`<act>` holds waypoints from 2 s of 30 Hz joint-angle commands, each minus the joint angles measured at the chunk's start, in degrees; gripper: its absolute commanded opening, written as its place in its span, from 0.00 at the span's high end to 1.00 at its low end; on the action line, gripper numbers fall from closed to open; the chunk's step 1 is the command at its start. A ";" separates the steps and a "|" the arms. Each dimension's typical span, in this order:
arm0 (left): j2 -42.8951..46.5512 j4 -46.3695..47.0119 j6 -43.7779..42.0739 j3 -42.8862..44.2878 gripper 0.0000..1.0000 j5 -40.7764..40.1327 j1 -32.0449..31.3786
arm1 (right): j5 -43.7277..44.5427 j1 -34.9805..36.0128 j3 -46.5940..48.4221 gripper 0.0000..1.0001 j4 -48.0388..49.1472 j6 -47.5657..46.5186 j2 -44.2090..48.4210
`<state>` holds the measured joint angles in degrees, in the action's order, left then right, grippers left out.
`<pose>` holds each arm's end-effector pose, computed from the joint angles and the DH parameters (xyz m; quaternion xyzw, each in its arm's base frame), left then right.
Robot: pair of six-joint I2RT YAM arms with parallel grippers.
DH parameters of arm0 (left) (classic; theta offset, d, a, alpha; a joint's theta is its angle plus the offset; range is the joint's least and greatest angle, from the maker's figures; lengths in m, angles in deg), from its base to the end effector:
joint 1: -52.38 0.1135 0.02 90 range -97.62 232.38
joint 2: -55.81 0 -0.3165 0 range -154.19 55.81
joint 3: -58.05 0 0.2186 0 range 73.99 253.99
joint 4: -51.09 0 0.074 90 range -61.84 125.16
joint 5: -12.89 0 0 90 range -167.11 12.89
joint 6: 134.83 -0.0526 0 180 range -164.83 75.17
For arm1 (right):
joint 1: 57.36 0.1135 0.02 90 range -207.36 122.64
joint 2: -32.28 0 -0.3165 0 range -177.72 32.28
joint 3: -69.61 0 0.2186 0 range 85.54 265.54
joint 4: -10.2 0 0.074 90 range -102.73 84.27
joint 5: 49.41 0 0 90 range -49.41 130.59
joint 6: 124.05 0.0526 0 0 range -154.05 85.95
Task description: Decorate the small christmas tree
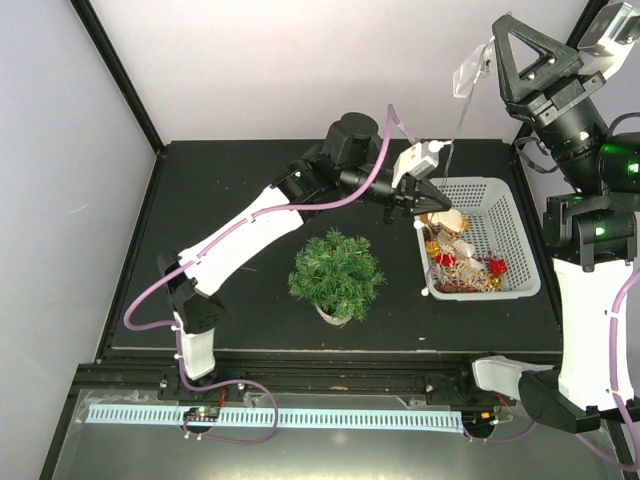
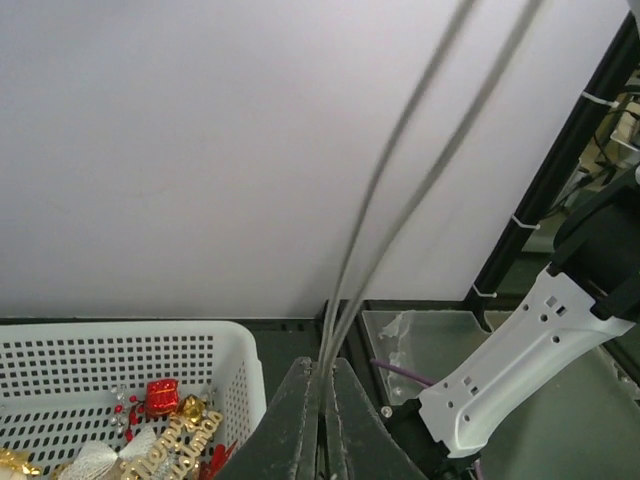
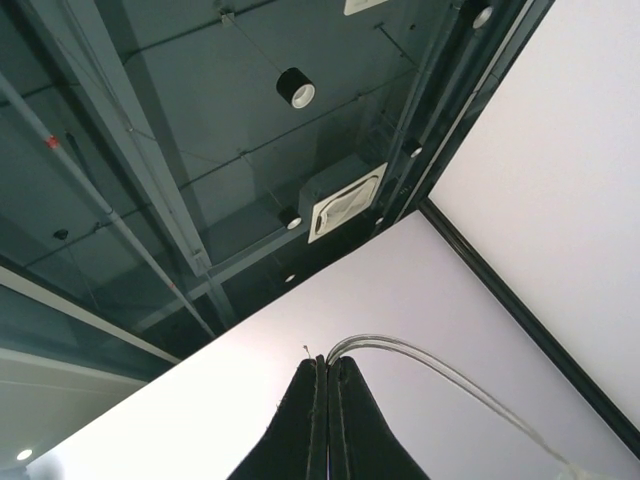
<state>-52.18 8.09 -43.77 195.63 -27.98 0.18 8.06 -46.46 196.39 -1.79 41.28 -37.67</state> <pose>0.2219 -0.3510 0.4973 0.5405 0.5327 -0.5443 0.3576 0.1076 0.0495 0.6772 -0.0223 0.4497 0.6843 0.5735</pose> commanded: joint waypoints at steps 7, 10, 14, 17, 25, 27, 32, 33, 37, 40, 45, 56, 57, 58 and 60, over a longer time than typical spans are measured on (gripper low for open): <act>7.60 -1.86 -1.72 -6.66 0.98 -1.72 3.13 | -0.46 0.17 -0.36 0.99 1.27 -1.39 1.22; 10.31 -2.89 -2.65 -8.48 0.98 -1.87 4.46 | 0.32 0.13 -0.03 0.99 -0.36 -3.06 1.79; 15.73 -4.33 -5.36 -11.80 0.98 -2.54 6.85 | 0.26 0.18 -0.41 0.99 -2.80 -5.25 2.88; 20.13 -4.48 -7.33 -13.72 0.98 -3.48 7.70 | -0.17 0.18 -0.93 0.99 -4.46 -7.46 3.82; 27.46 -10.49 -13.83 -9.82 0.98 -2.36 7.73 | -2.43 0.18 -1.15 0.99 -7.88 -12.74 6.39; 27.94 -11.72 -14.46 -7.56 0.99 -2.43 7.73 | -1.79 0.18 -1.54 0.99 -8.89 -13.93 7.23; 28.85 -12.13 -14.46 -3.68 0.99 -2.28 7.73 | -1.50 0.21 -2.43 0.99 -8.87 -14.34 8.37; 29.03 -12.27 -14.55 -3.08 0.98 -2.23 7.73 | -1.36 0.20 -2.44 0.99 -9.20 -14.58 8.42; 30.39 -13.80 -15.42 -1.76 0.99 -1.17 7.73 | -1.13 0.17 -3.26 0.99 -10.68 -15.58 9.22; 32.40 -16.17 -17.35 -2.96 0.99 -0.32 7.73 | -0.74 0.11 -5.92 0.99 -11.43 -16.45 10.65; 37.34 -21.81 -22.15 -7.68 0.98 -0.05 7.69 | -0.98 0.18 -11.00 0.99 -12.82 -18.45 13.17; 44.20 -27.89 -27.00 -10.81 0.98 -1.10 7.73 | -0.77 0.22 -17.78 0.99 -13.54 -21.33 16.47; 44.56 -28.33 -27.52 -10.88 0.98 -1.54 7.73 | -0.78 0.18 -18.21 0.99 -13.52 -21.44 16.64; 44.94 -28.83 -28.17 -10.98 0.98 -1.99 7.73 | -0.78 0.15 -18.63 0.99 -13.52 -21.64 16.75; 45.61 -29.48 -29.00 -10.79 0.98 -3.14 7.73 | -0.78 0.17 -19.41 0.99 -13.74 -22.03 17.08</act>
<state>-8.16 -18.31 -69.56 184.75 -29.47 8.02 7.05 -46.46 178.05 -15.84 21.06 -21.47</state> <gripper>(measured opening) 0.023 0.012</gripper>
